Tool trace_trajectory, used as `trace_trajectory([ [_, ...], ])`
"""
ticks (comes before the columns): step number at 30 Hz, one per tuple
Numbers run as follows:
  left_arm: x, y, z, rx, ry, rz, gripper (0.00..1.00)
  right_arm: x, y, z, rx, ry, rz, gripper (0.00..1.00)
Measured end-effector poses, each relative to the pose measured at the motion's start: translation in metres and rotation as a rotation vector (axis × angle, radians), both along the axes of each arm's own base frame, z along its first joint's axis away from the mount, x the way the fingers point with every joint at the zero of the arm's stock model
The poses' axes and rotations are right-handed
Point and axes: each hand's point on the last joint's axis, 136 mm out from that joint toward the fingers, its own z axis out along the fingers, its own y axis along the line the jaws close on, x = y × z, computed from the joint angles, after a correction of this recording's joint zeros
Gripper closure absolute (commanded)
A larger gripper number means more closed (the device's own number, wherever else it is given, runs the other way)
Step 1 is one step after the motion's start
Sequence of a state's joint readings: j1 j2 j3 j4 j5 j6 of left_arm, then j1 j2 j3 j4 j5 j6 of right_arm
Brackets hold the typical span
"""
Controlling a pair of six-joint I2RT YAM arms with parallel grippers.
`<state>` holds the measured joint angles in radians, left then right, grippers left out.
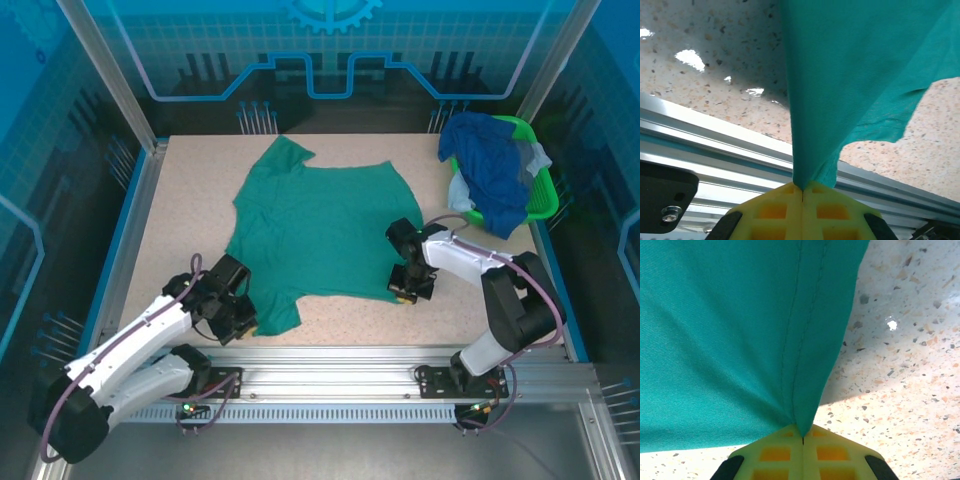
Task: Fold and stack the t-shirts
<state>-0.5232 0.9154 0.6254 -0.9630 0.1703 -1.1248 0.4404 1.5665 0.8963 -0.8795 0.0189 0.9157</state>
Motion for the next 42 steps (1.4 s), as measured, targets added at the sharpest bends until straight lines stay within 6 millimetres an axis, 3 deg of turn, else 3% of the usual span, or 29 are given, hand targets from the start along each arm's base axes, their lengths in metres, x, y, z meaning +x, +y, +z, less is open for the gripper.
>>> trace_trajectory([
  [4, 0.022, -0.007, 0.022, -0.010, -0.078, 0.000, 1.00, 0.001, 0.000, 0.006, 0.005, -0.006, 0.000, 1.00],
  [8, 0.057, -0.016, 0.039, -0.020, -0.144, 0.008, 1.00, 0.007, 0.003, 0.013, 0.036, -0.018, 0.001, 1.00],
  [14, 0.108, -0.016, 0.050, -0.020, -0.188, 0.058, 1.00, 0.028, 0.004, 0.029, 0.085, -0.056, -0.021, 1.00],
  [24, 0.187, -0.009, 0.089, -0.035, -0.334, 0.093, 1.00, 0.071, 0.005, 0.053, 0.106, -0.122, -0.051, 1.00],
  [32, 0.230, -0.004, 0.094, -0.022, -0.378, 0.092, 1.00, 0.093, 0.002, 0.055, 0.083, -0.130, -0.073, 1.00],
  [42, 0.269, -0.002, 0.100, -0.002, -0.428, 0.059, 1.00, 0.096, -0.016, 0.053, 0.045, -0.121, -0.121, 1.00],
])
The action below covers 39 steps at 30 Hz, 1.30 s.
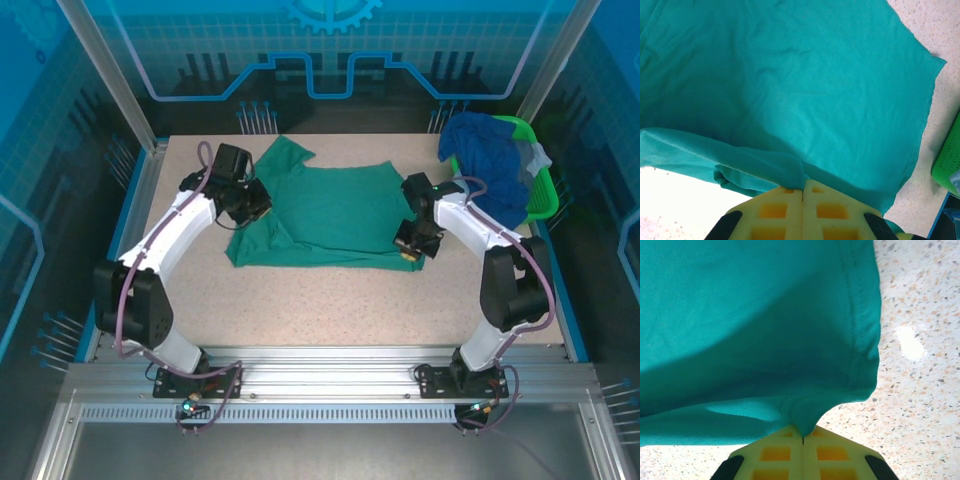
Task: Fold and stack the t-shirts
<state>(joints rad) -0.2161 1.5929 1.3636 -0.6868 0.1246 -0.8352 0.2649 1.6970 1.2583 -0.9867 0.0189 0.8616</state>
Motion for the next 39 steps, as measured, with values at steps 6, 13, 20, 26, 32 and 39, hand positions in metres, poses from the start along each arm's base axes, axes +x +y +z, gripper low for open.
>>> trace_trajectory([
  [6, 0.009, 0.000, -0.007, 0.005, 0.002, -0.001, 1.00, 0.004, -0.009, -0.006, -0.005, 0.021, -0.040, 1.00],
  [13, 0.027, 0.000, -0.004, 0.035, -0.024, -0.027, 1.00, 0.023, -0.007, -0.002, -0.002, -0.003, -0.051, 1.00],
  [20, 0.044, 0.002, 0.012, 0.069, -0.072, -0.045, 1.00, 0.038, -0.005, 0.005, 0.002, -0.034, -0.051, 1.00],
  [26, 0.048, 0.005, -0.005, 0.101, -0.037, -0.065, 1.00, 0.046, -0.006, -0.006, -0.007, -0.005, -0.059, 1.00],
  [32, 0.055, 0.009, -0.038, 0.126, 0.029, -0.081, 1.00, 0.053, -0.010, -0.025, -0.034, 0.039, -0.059, 1.00],
  [39, 0.077, 0.015, -0.041, 0.138, 0.013, -0.082, 1.00, 0.083, -0.007, -0.020, -0.047, -0.007, -0.034, 1.00],
])
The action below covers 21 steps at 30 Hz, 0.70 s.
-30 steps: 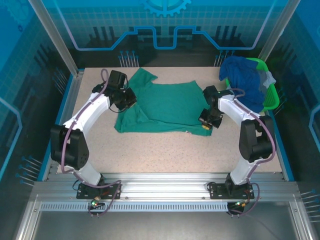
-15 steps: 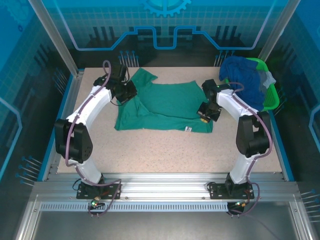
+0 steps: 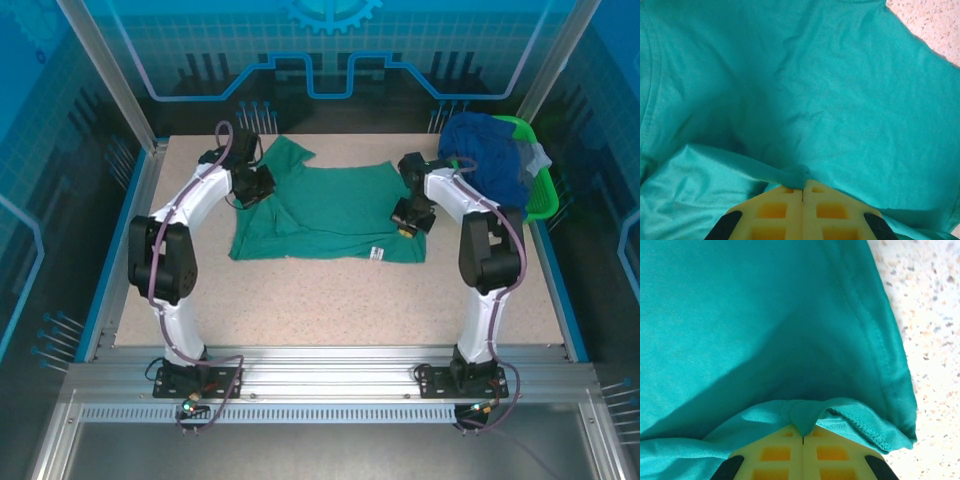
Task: Fold and stack the t-shirts
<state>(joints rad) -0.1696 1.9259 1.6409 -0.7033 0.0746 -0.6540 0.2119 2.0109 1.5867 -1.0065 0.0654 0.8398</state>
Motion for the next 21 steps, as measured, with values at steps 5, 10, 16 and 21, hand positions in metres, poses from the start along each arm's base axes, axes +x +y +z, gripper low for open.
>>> trace_trajectory([
  [5, 0.010, 0.006, -0.013, 0.004, 0.017, 0.012, 0.65, 0.008, 0.000, -0.009, -0.003, 0.017, 0.008, 0.84],
  [10, 0.006, 0.017, -0.021, 0.019, 0.033, 0.038, 0.41, 0.008, -0.004, -0.011, -0.017, 0.019, 0.035, 0.52],
  [16, -0.059, 0.033, -0.004, 0.022, 0.039, 0.097, 0.40, -0.015, -0.013, 0.024, -0.024, -0.074, 0.061, 0.49],
  [21, -0.115, 0.040, -0.016, -0.022, 0.105, 0.125, 0.44, -0.057, -0.019, 0.034, -0.013, -0.095, 0.072, 0.52],
])
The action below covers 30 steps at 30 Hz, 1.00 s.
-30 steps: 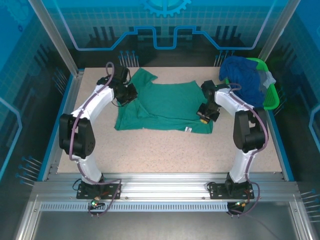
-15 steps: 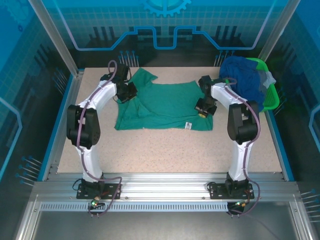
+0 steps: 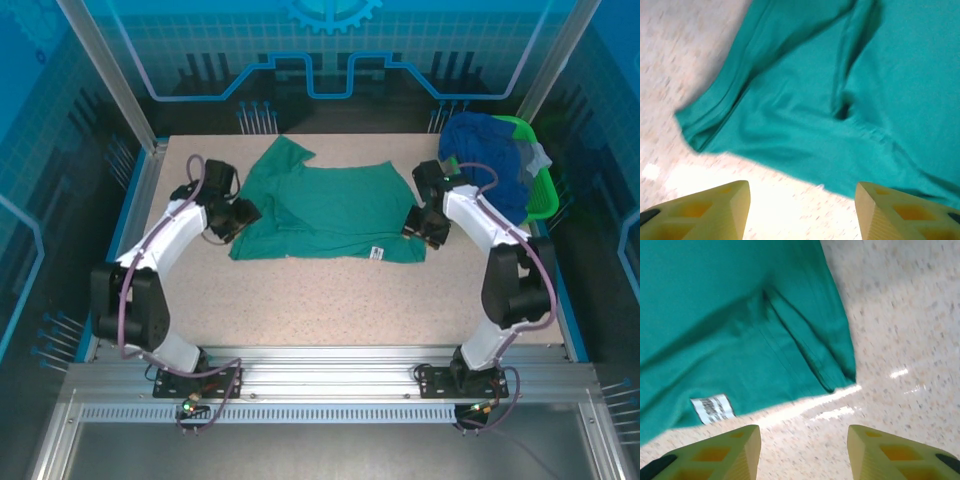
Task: Fold and stack the t-shirts
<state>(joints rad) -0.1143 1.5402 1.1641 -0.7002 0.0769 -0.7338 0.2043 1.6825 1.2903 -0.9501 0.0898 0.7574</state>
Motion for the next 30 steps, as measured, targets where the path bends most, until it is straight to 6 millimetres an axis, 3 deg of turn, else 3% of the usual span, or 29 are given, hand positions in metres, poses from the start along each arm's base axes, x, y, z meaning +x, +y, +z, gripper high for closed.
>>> trace_trajectory([
  [4, -0.030, 0.012, -0.042, -0.041, 0.140, 0.044, 0.49, -0.028, -0.003, -0.026, 0.001, 0.081, 0.015, 0.51],
  [7, -0.030, 0.015, -0.059, -0.044, 0.186, 0.042, 0.50, -0.035, -0.004, -0.040, -0.004, 0.124, 0.025, 0.49],
  [20, -0.028, 0.020, -0.087, -0.027, 0.220, 0.049, 0.47, -0.024, -0.016, -0.068, 0.020, 0.156, -0.032, 0.49],
  [26, -0.023, 0.022, -0.091, -0.025, 0.212, 0.049, 0.53, -0.016, -0.013, -0.078, 0.032, 0.170, -0.043, 0.58],
  [30, -0.020, 0.023, -0.102, -0.014, 0.221, 0.046, 0.69, -0.008, -0.011, -0.079, 0.036, 0.160, -0.052, 0.79],
])
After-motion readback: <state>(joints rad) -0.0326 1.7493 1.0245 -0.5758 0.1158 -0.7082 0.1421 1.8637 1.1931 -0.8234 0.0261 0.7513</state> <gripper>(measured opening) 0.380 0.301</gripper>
